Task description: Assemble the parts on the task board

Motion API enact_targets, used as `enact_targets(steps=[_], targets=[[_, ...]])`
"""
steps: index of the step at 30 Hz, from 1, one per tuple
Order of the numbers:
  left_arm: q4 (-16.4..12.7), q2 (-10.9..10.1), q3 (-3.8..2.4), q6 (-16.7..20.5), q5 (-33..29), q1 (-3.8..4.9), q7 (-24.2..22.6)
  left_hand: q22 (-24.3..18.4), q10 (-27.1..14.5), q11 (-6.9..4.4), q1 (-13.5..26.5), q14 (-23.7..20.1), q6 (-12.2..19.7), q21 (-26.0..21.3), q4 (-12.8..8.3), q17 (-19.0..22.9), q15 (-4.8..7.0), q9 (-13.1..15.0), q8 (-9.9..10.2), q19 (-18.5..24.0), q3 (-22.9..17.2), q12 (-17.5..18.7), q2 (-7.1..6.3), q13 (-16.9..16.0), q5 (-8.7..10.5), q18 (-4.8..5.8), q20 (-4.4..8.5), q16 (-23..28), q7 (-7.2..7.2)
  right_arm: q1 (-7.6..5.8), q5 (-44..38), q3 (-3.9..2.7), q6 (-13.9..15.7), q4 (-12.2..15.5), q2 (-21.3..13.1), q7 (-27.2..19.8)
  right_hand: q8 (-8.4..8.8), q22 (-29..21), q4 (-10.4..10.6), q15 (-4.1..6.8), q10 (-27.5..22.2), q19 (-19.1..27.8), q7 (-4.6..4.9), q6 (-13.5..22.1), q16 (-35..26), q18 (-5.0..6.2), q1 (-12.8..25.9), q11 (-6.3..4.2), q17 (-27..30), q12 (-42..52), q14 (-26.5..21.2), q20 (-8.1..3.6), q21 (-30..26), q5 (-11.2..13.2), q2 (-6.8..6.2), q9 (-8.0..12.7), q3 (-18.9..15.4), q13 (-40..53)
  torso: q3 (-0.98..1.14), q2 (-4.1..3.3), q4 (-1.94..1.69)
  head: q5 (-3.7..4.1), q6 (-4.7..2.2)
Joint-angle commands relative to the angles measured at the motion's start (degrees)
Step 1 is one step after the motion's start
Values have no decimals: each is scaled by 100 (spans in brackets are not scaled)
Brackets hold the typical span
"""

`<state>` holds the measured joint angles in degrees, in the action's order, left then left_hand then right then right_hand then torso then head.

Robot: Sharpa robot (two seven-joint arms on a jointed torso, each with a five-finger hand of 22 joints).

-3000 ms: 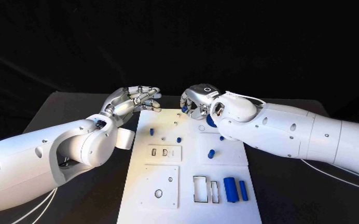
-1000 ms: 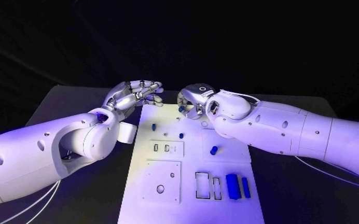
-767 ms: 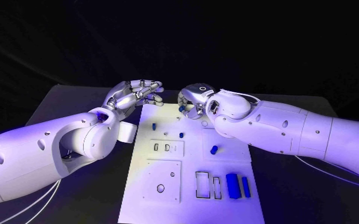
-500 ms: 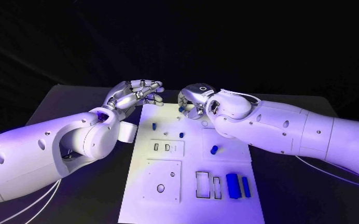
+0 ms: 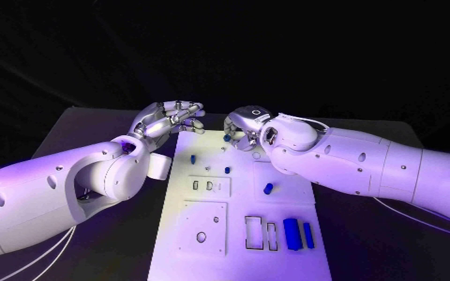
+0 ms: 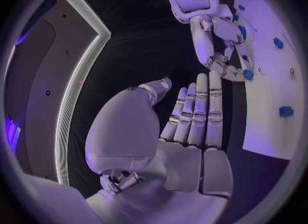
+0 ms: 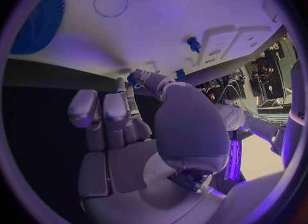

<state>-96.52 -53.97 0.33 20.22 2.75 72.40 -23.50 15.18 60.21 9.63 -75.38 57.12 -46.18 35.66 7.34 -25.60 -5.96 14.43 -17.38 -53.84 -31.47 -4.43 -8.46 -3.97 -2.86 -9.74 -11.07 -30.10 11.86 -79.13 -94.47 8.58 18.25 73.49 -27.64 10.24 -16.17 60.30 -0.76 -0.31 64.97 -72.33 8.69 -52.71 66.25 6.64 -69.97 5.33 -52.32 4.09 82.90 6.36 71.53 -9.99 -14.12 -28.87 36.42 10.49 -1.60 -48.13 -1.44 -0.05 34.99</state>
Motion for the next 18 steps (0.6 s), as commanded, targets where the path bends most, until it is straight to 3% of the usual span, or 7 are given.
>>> enact_targets(steps=[1, 7, 12, 18], targets=[[-5, 10, -4, -117, 40, 7, -32, 6, -36, 23, -21, -52, 30, 15, -19, -6, -7, 9, 24, 44, -7, 28, 6, -6, -13, -54, 1, -26, 175, 4, -17, 2, 41, 63, -64, 9, 29, -9, -2, -17, -48, 15, -12, 45, -9, -36, -2, -4, 6, 32, -5, 17, -40, -25, -57, 9, -44, -11, -2, -3, -10, 4, 6], [8, -12, -4, -108, 40, 8, -31, 10, -38, 25, -15, -57, 34, 28, -21, -16, -9, 13, 28, 53, -5, 30, 7, -8, -13, -55, -2, -31, 177, -2, -10, 0, 183, 284, -339, 51, 79, -12, -1, -15, -33, 17, -11, 91, -14, -34, -11, -10, 30, 63, -12, 17, -50, -57, -87, 10, -94, -14, 2, 11, 27, -10, -11], [13, -25, -4, -106, 40, 8, -31, 10, -38, 25, -15, -57, 34, 28, -21, -16, -9, 13, 28, 53, -5, 30, 7, -8, -13, -55, -2, -31, 177, -30, 40, -19, 381, 464, -588, 54, 409, 36, 30, 0, 56, -14, 34, 456, 8, -40, -81, -28, 63, 170, -18, 5, -49, -117, -106, 121, -157, -34, 13, 23, 69, -35, -12], [25, -32, -4, -110, 39, 9, -31, 12, -41, 25, -16, -60, 36, 32, -25, -19, -9, 14, 30, 58, -4, 31, 4, -9, -13, -56, -3, -32, 178, -66, 242, -46, 482, 743, -922, 39, 502, 123, 17, 62, 451, -68, -9, 409, 47, -51, -229, -110, 62, 344, -8, -41, -13, -128, -44, 182, -79, -5, 16, 37, 74, -47, -22]])
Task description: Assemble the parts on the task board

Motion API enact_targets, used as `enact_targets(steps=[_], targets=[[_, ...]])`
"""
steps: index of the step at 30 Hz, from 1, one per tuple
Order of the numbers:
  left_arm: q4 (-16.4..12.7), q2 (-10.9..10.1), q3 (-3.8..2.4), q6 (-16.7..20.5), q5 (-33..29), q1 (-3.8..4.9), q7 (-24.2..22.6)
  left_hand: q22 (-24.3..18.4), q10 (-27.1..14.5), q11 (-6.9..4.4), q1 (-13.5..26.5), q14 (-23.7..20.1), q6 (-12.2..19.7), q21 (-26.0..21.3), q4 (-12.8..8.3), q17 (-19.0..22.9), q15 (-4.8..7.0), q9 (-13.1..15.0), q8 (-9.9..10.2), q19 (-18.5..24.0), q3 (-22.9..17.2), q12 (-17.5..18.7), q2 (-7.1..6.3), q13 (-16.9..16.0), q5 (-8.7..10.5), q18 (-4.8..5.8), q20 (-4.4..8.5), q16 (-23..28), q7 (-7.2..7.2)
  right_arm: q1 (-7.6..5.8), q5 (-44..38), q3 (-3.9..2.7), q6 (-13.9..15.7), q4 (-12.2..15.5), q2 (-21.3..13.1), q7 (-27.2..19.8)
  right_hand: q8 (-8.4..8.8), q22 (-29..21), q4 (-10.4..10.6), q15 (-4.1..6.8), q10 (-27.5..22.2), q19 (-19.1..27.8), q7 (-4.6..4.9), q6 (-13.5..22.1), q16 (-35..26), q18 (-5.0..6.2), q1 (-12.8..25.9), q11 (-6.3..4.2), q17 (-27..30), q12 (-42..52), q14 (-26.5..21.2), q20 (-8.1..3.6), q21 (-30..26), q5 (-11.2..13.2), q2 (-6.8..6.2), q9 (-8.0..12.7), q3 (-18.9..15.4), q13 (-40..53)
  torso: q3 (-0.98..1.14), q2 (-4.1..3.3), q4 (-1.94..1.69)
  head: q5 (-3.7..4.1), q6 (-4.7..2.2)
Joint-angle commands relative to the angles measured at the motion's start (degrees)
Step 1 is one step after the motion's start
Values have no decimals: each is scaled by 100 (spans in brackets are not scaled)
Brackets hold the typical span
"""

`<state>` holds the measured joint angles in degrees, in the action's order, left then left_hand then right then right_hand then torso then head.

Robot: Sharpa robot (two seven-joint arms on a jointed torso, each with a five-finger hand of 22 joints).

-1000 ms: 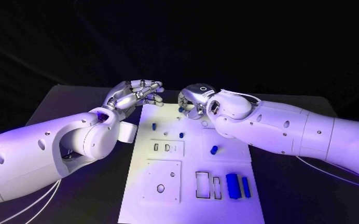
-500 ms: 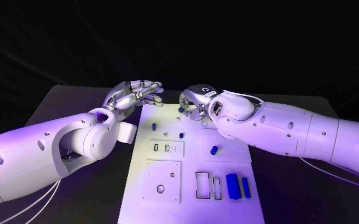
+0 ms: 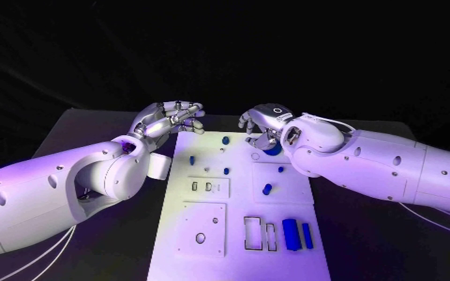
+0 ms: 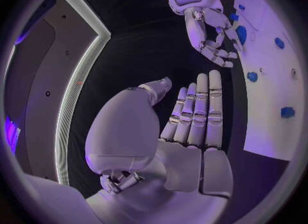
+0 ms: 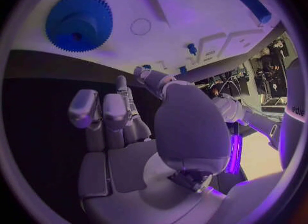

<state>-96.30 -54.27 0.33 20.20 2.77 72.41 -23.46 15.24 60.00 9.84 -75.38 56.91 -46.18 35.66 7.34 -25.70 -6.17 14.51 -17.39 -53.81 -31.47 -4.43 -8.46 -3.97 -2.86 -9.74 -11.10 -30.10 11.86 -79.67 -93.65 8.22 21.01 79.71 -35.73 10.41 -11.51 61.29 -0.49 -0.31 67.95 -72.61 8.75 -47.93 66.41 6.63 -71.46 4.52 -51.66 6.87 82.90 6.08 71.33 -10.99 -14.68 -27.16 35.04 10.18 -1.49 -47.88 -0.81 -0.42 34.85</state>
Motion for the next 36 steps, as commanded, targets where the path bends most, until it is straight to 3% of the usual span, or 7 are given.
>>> enact_targets(steps=[1, 10, 11, 13, 16, 24, 36], targets=[[7, -5, -4, -108, 36, 7, -36, 7, -19, 4, -16, -39, 36, 32, -25, -9, 12, 6, 30, 54, -5, 31, 4, -9, -13, -56, 0, -33, 178, -19, 228, -13, 210, 189, -189, 16, 16, 53, -15, 85, 332, -55, -37, -162, 35, -55, -104, -56, 2, 134, -7, -33, 20, -23, 18, 9, 74, 61, 4, 13, 13, -12, -11], [25, -40, -3, -119, 26, 7, -40, 7, -19, 4, -16, -39, 36, 32, -25, -9, 12, 6, 30, 54, -5, 31, 4, -9, -13, -56, 0, -33, 178, -137, 1399, -34, -65, 866, -1011, 81, -25, 558, 25, 253, 1140, -373, -150, -552, 651, -158, -28, -263, -815, 1388, 211, -190, 320, -276, -147, 37, -373, 1283, 17, 54, 76, 43, -37], [25, -44, -3, -120, 24, 7, -40, 7, -19, 4, -16, -39, 36, 32, -25, -9, 12, 6, 30, 54, -5, 31, 4, -9, -13, -56, 0, -33, 178, -150, 1518, -35, -137, 925, -1103, 102, -47, 603, 40, 253, 1019, -397, -161, -537, 779, -165, -33, -268, -990, 1993, 231, -203, 341, -325, -138, 28, -507, 1926, 17, 60, 84, 43, -36], [27, -49, -3, -121, 21, 7, -41, 7, -19, 4, -16, -39, 36, 32, -25, -9, 12, 6, 30, 54, -5, 31, 4, -9, -13, -56, 0, -33, 178, -167, 1672, -36, -255, 1005, -1251, 143, -141, 842, 193, 205, 1292, -526, -133, -371, 1431, -209, 5, -220, -2016, 5637, 394, -169, 470, -415, -60, -5, -863, 5462, 21, 80, 108, 56, -33], [34, -48, -2, -125, 17, 6, -41, 9, -20, 4, -15, -41, 38, 38, -28, -13, 11, 8, 32, 59, -3, 32, 1, -10, -12, -56, -1, -34, 178, -184, 1814, -37, -415, 1054, -1419, 219, -252, 992, 350, 141, 1514, -609, -71, -150, 1927, -235, -12, -144, -2892, 6941, 528, -98, 543, -489, 4, -34, -1195, 6709, 27, 101, 124, 76, -32], [47, -38, -1, -149, 7, 5, -36, 9, -20, 4, -15, -41, 38, 38, -28, -13, 11, 8, 32, 59, -3, 32, 1, -10, -12, -56, -1, -34, 178, -186, 1884, -21, -562, 849, -1389, 373, -421, 1577, 580, 33, 1972, -953, 22, 161, 2324, -351, -242, -44, -3744, 7946, 690, -7, 936, -555, 147, -54, -1864, 7640, 44, 117, 147, 69, -12], [43, -39, -1, -167, 4, 5, -33, 12, -19, 4, -12, -43, 37, 44, -28, -18, 10, 10, 32, 64, -2, 31, 2, -12, -12, -57, -3, -37, 177, -10, 1816, 14, -550, 461, -1015, 480, -480, 1719, 618, 24, 2049, -1037, 27, 165, 2359, -381, -320, -37, -3834, 8073, 710, 4, 1036, -607, 195, -59, -1915, 7757, 40, 95, 128, 56, 44]])
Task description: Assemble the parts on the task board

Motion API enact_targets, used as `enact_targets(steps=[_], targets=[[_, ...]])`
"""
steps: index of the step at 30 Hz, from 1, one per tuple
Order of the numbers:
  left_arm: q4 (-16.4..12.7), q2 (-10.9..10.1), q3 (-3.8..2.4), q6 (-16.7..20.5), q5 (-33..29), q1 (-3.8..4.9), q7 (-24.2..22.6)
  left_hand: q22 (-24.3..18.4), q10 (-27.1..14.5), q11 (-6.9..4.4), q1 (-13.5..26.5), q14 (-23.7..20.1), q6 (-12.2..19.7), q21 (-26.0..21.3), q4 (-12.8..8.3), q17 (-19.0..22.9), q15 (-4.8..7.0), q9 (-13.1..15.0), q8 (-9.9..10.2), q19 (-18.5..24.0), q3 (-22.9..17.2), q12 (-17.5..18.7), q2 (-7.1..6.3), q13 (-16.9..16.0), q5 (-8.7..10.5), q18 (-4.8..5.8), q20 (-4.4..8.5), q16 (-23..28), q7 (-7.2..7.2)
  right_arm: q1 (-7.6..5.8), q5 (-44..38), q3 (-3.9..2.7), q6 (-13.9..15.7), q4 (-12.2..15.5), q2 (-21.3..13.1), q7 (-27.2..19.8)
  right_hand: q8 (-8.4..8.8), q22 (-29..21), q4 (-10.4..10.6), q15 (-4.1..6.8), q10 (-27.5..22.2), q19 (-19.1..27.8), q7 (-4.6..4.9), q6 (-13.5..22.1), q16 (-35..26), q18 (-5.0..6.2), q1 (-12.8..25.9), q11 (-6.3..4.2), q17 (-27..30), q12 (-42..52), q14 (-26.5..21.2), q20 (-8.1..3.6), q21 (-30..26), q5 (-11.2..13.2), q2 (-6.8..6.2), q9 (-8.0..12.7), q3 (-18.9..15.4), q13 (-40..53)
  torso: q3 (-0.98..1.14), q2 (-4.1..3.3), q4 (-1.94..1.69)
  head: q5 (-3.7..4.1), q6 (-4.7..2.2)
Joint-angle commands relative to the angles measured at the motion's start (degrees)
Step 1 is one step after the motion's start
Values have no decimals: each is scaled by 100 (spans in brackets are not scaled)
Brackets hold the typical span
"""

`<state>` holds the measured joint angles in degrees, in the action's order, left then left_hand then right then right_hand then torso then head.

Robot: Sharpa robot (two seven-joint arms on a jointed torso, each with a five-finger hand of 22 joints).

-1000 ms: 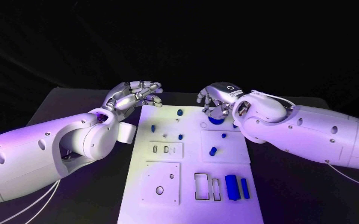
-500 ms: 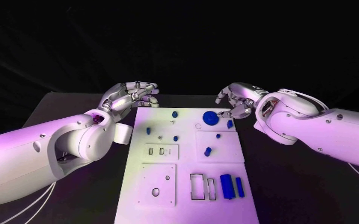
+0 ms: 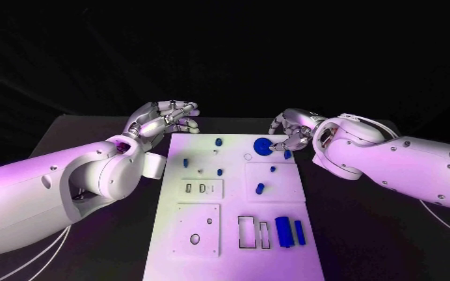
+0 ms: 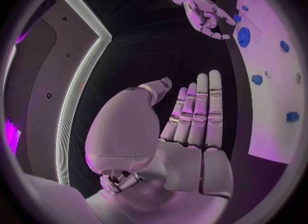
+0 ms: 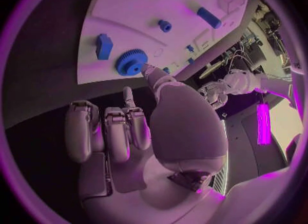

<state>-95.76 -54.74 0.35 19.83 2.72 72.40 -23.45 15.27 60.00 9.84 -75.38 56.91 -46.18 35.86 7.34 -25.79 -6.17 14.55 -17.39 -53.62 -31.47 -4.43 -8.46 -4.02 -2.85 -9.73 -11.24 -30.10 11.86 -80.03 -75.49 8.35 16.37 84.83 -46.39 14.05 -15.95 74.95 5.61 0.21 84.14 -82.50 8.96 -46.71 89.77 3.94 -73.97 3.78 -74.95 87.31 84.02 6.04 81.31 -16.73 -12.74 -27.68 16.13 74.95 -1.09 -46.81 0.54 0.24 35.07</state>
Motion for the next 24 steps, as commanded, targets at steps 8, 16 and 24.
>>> enact_targets(steps=[8, 16, 24], targets=[[-15, 5, -3, -139, 9, 5, -31, 8, -20, 5, -12, -43, 37, 24, -28, -8, 10, 7, 32, 45, -2, 31, 2, -7, -13, -57, 11, -37, 177, 90, -56, 5, -51, -247, 241, 136, -48, 364, 11, -29, 431, -54, 7, 40, 23, -114, -93, 37, -1505, 32, 598, 10, 45, -42, 21, -6, -12, 1283, -2, -25, -22, -20, 10], [-19, 6, -3, -149, 9, 5, -26, 8, -20, 5, -12, -43, 37, 24, -28, -8, 10, 7, 32, 45, -2, 31, 2, -7, -13, -57, 11, -37, 177, 138, -181, 9, 5, -341, 375, 146, -59, 370, 13, -31, 432, -55, 9, 38, 23, -114, -125, 39, -1505, 37, 598, 12, 48, -49, 46, -4, 11, 1287, 7, -20, -14, -32, 45], [-19, 8, -3, -160, 9, 5, -18, 8, -20, 5, -12, -43, 37, 24, -28, -8, 10, 7, 32, 45, -2, 31, 2, -7, -13, -57, 11, -37, 177, 150, -215, 10, -13, -459, 474, 139, -66, 365, 17, -33, 430, -50, 11, 35, 23, -112, -141, 40, -1505, 34, 598, 13, 43, -51, 67, -2, 31, 1284, 10, -22, -17, -43, 69]])
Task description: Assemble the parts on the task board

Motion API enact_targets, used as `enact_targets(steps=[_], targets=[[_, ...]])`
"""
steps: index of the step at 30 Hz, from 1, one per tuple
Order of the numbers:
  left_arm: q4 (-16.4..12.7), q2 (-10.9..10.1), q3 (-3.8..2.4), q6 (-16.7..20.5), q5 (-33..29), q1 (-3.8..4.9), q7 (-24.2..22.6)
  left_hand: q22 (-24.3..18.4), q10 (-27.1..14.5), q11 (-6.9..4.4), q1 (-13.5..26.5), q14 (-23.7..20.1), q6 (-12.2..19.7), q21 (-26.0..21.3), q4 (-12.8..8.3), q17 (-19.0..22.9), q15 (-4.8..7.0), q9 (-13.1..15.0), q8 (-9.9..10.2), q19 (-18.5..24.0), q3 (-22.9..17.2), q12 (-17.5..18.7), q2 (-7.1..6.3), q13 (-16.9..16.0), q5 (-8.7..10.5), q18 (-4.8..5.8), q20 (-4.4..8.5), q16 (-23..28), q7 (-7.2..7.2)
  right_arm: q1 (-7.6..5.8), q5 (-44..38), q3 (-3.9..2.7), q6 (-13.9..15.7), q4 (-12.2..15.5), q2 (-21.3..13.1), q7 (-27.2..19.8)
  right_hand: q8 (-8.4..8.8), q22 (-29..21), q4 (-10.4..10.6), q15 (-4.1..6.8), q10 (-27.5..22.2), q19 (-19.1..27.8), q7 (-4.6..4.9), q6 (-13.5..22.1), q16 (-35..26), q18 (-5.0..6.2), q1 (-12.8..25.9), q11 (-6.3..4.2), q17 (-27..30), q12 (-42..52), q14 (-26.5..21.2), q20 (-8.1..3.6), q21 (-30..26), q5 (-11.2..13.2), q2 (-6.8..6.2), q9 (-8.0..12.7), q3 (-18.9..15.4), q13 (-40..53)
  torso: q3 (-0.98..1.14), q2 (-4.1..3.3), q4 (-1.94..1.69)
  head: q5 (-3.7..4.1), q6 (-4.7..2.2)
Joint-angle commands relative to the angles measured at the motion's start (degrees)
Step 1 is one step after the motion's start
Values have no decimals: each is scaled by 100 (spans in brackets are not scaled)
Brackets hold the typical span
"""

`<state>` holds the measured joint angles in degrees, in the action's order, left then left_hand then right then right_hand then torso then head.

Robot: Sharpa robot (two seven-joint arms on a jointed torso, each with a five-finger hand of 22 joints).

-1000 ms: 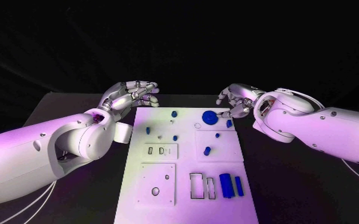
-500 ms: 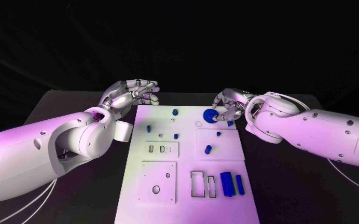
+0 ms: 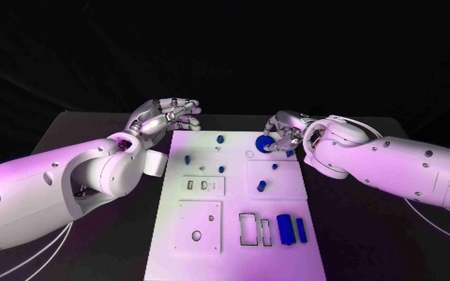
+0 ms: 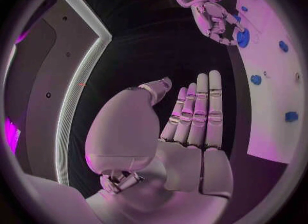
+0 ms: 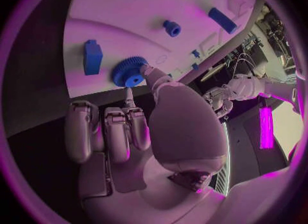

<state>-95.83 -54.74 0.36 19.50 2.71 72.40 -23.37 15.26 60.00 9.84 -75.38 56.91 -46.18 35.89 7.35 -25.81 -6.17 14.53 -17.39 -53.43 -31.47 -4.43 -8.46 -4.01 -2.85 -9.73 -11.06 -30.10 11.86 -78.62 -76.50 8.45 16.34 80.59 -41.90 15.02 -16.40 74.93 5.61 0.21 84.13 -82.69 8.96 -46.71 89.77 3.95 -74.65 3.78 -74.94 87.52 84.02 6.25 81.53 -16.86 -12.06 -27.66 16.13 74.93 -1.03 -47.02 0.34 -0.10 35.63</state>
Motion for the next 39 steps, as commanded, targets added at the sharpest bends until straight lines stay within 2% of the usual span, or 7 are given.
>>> enact_targets(steps=[1, 18, 24, 28, 30, 33, 39], targets=[[-12, 8, -4, -128, 10, 6, -26, 10, -20, 5, -12, -43, 37, 21, -29, -6, 10, 9, 33, 27, -2, 31, 2, -7, -13, -57, -7, -37, 177, 12, -115, 0, -14, -42, 31, 42, -22, 367, 17, -33, 430, -31, 11, 36, 23, -113, -73, 40, -1506, 13, 598, -7, 22, -38, 0, -4, 30, 1286, 5, -2, 6, -15, 14], [-6, 1, -4, -163, 10, 6, 1, 15, -20, 6, -4, -46, 38, 35, -28, -16, 10, 14, 35, 37, -2, 31, 7, -10, -12, -59, -10, -43, 178, 39, -295, 0, -136, -71, 30, 18, -51, 386, -18, -39, 432, -33, 16, 14, 23, -115, -173, 44, -1506, 21, 598, -1, 30, -75, 26, 10, 148, 1294, 11, 4, 15, -36, 40], [-4, 0, -4, -169, 10, 6, 6, 15, -20, 6, -4, -46, 38, 35, -28, -16, 10, 14, 35, 37, -2, 31, 7, -10, -12, -59, -10, -43, 178, 43, -405, 0, -184, -47, 16, 11, -65, 394, -39, -39, 434, -34, 16, -2, 23, -116, -202, 44, -1506, 25, 598, 0, 33, -97, 12, 14, 188, 1298, 7, 4, 13, -32, 41], [-3, 0, -4, -171, 10, 6, 7, 15, -20, 6, -4, -46, 38, 35, -28, -16, 10, 14, 35, 37, -2, 31, 7, -10, -12, -59, -10, -43, 178, 44, -423, 0, -175, -40, 18, 2, -100, 407, -48, -36, 437, -33, 13, -65, 23, -116, -223, 40, -1506, 30, 598, -1, 37, -174, 32, 30, 336, 1304, 6, 1, 7, -29, 41], [-3, -1, -4, -174, 10, 6, 10, 17, -22, 6, 1, -48, 39, 39, -25, -19, 9, 15, 36, 41, -1, 32, 10, -10, -12, -59, -11, -44, 179, 45, -433, 1, -110, -32, 21, -13, -107, 418, -46, -26, 445, -31, 5, -148, 23, -116, -227, 32, -1506, 42, 598, -8, 38, -13, 75, 73, 592, 1315, 7, 3, 6, -26, 39], [-3, -2, -4, -179, 10, 6, 15, 17, -22, 6, 1, -48, 39, 39, -25, -19, 9, 15, 36, 41, -1, 32, 10, -10, -12, -59, -11, -44, 179, 45, -442, 1, -13, -21, 26, -37, -103, 442, -43, -3, 464, -37, -21, -308, 23, -119, -160, 14, -1506, 68, 598, -25, 47, 33, 69, 132, 890, 1339, 5, 2, 9, -23, 40], [-7, -4, -4, -182, 10, 6, 18, 17, -23, 7, 6, -50, 40, 41, -21, -21, 8, 16, 37, 44, 0, 33, 12, -10, -12, -59, -12, -45, 179, 45, -591, 1, 290, 4, 35, -32, -102, 476, -42, 38, 489, -51, -68, -511, 23, -124, -45, -24, -1506, 100, 598, -59, 63, 68, 40, 163, 1118, 1369, 3, 2, 9, -23, 42]])
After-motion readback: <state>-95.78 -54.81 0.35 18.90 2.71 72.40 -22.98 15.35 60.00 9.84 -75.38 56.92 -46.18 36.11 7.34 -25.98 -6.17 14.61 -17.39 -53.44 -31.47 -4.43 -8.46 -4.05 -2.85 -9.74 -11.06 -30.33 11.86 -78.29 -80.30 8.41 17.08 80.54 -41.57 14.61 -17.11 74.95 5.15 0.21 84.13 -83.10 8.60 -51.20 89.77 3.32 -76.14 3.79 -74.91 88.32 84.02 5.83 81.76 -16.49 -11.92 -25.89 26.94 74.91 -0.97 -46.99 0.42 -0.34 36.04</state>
